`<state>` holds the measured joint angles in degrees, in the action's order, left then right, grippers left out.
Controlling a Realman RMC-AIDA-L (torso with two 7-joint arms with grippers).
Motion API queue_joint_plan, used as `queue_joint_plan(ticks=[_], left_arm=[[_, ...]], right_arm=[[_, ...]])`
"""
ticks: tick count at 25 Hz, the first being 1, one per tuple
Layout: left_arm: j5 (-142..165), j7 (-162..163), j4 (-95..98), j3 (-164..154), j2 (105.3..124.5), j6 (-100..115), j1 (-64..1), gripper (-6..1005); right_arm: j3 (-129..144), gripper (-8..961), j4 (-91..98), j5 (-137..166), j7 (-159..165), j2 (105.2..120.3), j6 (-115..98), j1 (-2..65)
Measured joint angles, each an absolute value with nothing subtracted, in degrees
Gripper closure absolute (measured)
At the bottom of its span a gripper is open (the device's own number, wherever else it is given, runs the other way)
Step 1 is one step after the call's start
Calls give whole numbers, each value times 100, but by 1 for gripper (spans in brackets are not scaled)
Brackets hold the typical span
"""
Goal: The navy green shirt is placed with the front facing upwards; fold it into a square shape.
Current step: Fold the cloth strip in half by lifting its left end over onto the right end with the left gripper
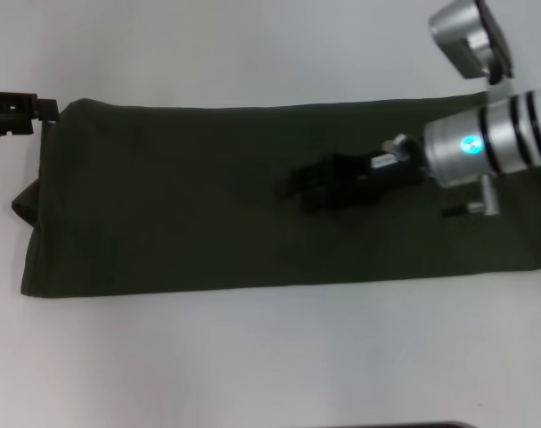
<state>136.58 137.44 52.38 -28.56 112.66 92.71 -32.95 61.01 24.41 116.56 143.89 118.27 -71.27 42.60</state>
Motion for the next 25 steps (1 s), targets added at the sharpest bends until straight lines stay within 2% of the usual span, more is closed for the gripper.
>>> queue_joint_plan(ticks=[5, 8, 11, 14, 21, 25], left_arm=[[13658, 13745, 5238, -2856, 11261, 9281, -3303, 396], [13659, 13737, 5238, -2857, 11259, 9281, -3308, 395], [13659, 13720, 5240, -2885, 11257, 9293, -3316, 395], [13659, 13678, 5243, -2930, 11245, 9306, -3321, 395], [13659, 13646, 5258, -2925, 11213, 9262, -3383, 394], [13658, 13646, 5267, -2919, 11214, 9284, -3423, 394]], right_arm=[[5927, 303, 3104, 11751, 14594, 11656, -7633, 3832], [5397, 303, 4026, 11520, 14518, 11672, -8369, 3401], [5057, 303, 4185, 11400, 14382, 11667, -8588, 3296], [4592, 303, 3870, 11169, 13971, 11618, -8659, 3277], [3674, 303, 2518, 10516, 12769, 11322, -8971, 3343], [3577, 303, 2462, 10150, 12011, 11353, -9327, 3204]])
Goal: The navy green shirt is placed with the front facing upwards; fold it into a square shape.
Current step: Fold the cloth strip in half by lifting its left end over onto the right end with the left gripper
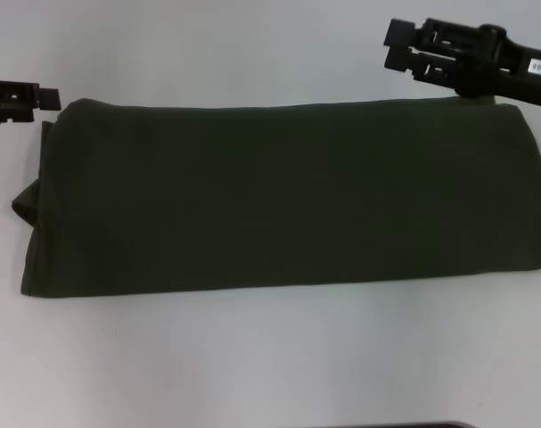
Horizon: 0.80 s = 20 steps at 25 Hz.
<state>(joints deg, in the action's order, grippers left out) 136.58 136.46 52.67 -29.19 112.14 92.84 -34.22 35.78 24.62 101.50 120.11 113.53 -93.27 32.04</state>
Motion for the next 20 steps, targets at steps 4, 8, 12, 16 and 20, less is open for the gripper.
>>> queue_joint_plan(ticks=[4, 8, 12, 16, 20], left_arm=[[13657, 13679, 5289, -2928, 11208, 9496, -3455, 395], [13657, 13724, 5286, -2921, 11140, 9985, -3506, 396], [13705, 13964, 5197, -3030, 11120, 10239, -3567, 396], [13771, 14186, 4712, -3285, 11107, 10117, -3676, 397], [13782, 14223, 4177, -3486, 11184, 9548, -3790, 398]], right_arm=[[3643, 303, 2517, 10483, 11840, 11365, -9056, 3178], [3646, 303, 2703, 11111, 11955, 11309, -8687, 3215], [3644, 303, 3076, 11406, 12021, 11331, -8596, 3173], [3644, 303, 3244, 11446, 12080, 11348, -8647, 3156], [3643, 303, 3246, 11448, 12096, 11363, -8675, 3193]])
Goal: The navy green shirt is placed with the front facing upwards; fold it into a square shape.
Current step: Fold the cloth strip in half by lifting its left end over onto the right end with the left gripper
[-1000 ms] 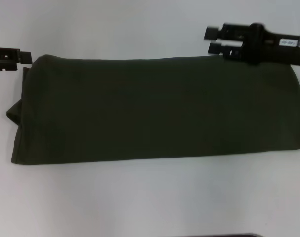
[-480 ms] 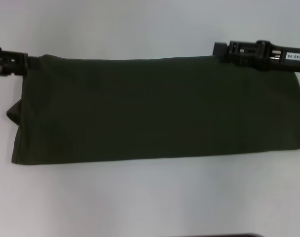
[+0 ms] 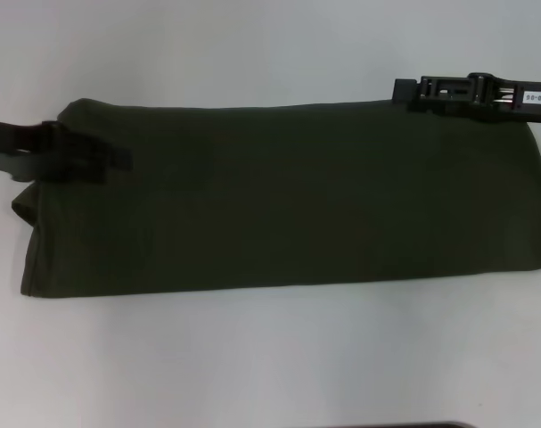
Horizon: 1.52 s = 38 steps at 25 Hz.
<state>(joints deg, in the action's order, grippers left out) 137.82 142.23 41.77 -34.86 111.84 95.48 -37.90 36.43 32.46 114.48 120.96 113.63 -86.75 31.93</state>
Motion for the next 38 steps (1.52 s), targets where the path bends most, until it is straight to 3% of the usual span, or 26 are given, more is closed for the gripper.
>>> queue_joint_plan(ticks=[10, 33, 38], left_arm=[[14057, 14539, 3716, -4290, 11130, 8321, -3915, 399], [14701, 14773, 4093, -3998, 10999, 8521, -3852, 401], [14620, 14574, 4332, -3739, 11114, 9144, -3848, 401]], right_arm=[[3638, 303, 3252, 11453, 12208, 11398, -8778, 3184], [3594, 303, 3252, 11451, 12357, 11365, -8752, 3201], [3594, 303, 3252, 11451, 12391, 11360, -8738, 3214]])
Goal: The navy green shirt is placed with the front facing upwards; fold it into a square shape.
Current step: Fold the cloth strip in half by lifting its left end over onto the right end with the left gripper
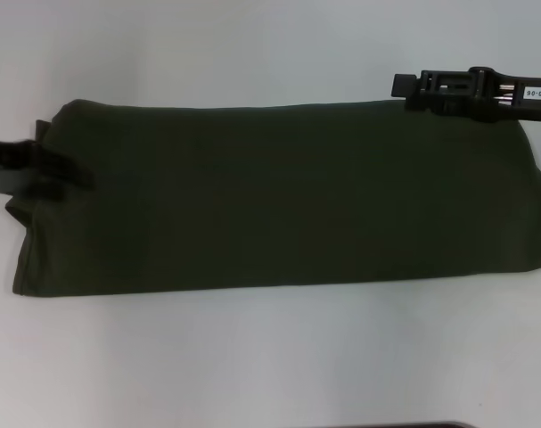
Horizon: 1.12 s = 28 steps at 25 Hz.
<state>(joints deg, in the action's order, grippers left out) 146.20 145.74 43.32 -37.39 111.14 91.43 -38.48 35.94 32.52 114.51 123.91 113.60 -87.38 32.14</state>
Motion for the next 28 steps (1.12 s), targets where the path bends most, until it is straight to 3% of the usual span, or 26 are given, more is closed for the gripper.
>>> queue_joint_plan(ticks=[4, 8, 28], left_arm=[[14626, 14469, 4335, -3794, 11280, 9241, -3859, 400], [14715, 14511, 4297, -3960, 11328, 9059, -3845, 400], [14955, 14695, 4448, -3856, 11063, 8901, -3633, 399]], right_arm=[[3591, 303, 3252, 11451, 12392, 11352, -8732, 3217], [3584, 303, 3252, 11451, 12398, 11346, -8728, 3217], [3609, 303, 3252, 11451, 12471, 11345, -8700, 3217]])
